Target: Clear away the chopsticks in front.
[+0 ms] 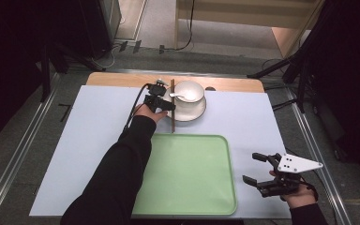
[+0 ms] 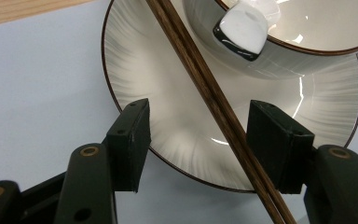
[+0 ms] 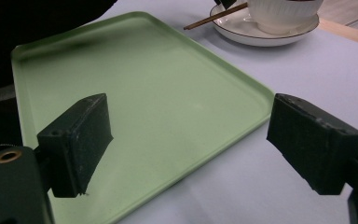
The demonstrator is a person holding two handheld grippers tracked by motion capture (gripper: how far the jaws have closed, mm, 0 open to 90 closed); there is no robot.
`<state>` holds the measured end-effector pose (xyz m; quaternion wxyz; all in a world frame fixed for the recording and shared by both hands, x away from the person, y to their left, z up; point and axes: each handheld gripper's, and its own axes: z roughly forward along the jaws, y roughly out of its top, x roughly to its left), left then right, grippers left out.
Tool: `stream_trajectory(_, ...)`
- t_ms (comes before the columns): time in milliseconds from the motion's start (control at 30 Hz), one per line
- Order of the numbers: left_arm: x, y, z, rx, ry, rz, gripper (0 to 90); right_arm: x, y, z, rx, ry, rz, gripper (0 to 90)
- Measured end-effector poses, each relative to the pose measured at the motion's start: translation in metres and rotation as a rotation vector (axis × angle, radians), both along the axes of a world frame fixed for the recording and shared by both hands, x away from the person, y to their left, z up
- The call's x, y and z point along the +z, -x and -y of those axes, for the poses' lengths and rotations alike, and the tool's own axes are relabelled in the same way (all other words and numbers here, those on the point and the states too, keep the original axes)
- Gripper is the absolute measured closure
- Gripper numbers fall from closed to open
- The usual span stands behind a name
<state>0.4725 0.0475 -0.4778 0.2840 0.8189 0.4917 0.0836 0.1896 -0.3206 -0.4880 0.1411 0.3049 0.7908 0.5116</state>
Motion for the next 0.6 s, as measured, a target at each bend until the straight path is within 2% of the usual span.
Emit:
stream_trajectory(67, -0.0012, 0.0006, 0.0021, -0.007, -0.011, 0.003, 43.2, 0.0, 0.0002, 0.0001, -0.001, 0.0, -0.001, 14.3)
stream_trajectory(233, -0.0025, -0.0019, 0.002, 0.02, 0.033, -0.02, 48.5, 0.0, 0.0002, 0.0003, 0.0, -0.001, -0.001, 14.4)
stream_trajectory(367, -0.0009, -0.0025, -0.0015, 0.03, 0.036, -0.034, 49.6, 0.0, 0.0005, 0.0005, 0.0, -0.002, 0.001, 14.3)
stream_trajectory(467, -0.0006, -0.0021, -0.001, 0.023, 0.021, -0.028, 50.2, -0.0003, 0.0, 0.0007, 0.0, 0.0, 0.0, 14.3)
stream_trajectory(600, -0.0039, -0.0023, 0.0015, 0.027, 0.021, -0.034, 54.5, 0.0002, 0.0002, -0.0002, 0.003, 0.0, 0.001, 14.3)
